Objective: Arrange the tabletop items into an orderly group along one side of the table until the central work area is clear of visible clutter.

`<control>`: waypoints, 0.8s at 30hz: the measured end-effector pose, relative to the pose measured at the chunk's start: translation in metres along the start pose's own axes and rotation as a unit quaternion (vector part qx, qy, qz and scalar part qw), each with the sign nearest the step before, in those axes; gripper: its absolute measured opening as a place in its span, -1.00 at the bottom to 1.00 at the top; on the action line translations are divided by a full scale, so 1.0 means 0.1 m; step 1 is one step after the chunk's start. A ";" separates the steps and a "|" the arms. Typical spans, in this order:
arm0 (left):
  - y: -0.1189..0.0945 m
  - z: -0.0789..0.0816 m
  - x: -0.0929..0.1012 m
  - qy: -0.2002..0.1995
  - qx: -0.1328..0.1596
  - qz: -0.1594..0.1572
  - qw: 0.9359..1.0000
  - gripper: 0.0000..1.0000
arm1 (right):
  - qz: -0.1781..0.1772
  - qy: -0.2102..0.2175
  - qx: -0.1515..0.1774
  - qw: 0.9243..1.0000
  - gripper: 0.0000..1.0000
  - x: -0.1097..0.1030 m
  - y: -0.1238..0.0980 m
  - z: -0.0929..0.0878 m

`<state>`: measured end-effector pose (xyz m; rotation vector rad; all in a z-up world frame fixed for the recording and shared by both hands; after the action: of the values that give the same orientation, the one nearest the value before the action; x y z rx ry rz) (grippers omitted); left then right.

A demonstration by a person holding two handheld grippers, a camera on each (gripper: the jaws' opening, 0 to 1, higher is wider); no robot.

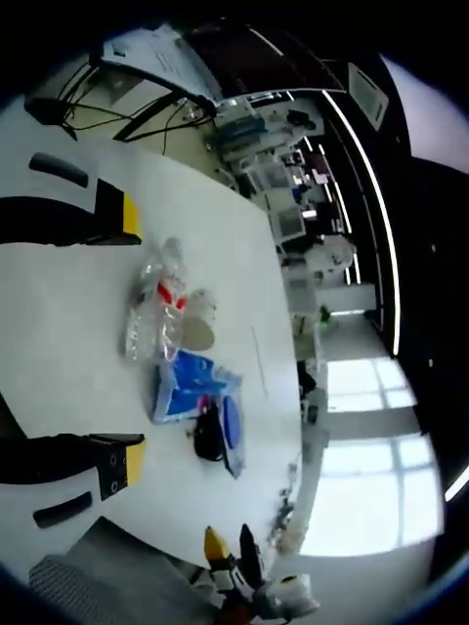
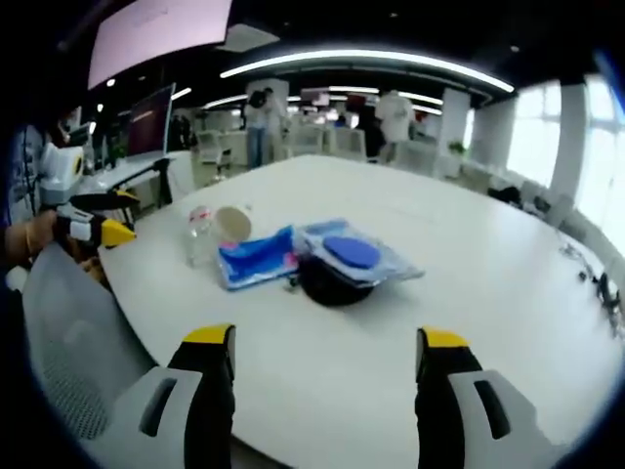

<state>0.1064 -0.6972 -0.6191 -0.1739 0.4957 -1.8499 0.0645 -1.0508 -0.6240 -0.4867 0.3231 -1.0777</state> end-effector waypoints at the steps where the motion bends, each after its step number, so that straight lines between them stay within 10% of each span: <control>1: 0.00 0.00 -0.01 0.002 0.001 0.004 1.000 0.50 | 0.002 -0.001 0.000 1.000 0.45 0.00 0.00 0.00; 24: -0.01 0.01 -0.08 -0.054 0.003 0.000 0.999 0.47 | 0.012 0.003 -0.002 1.000 0.45 -0.02 0.01 0.00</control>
<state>0.1086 -0.6903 -0.6165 -0.2683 0.4164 -1.8320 0.0642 -1.0485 -0.6248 -0.4827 0.3365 -1.0552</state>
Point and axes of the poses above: the point that each gripper's makers call its tool centre point, and the gripper's own axes: y roughly forward along the fingers, x roughly to its right, z roughly out of its top, the point moved 9 cm from there along -y, roughly backward along the fingers, and after that the axes turned 9 degrees about z, right-handed, at the moved point
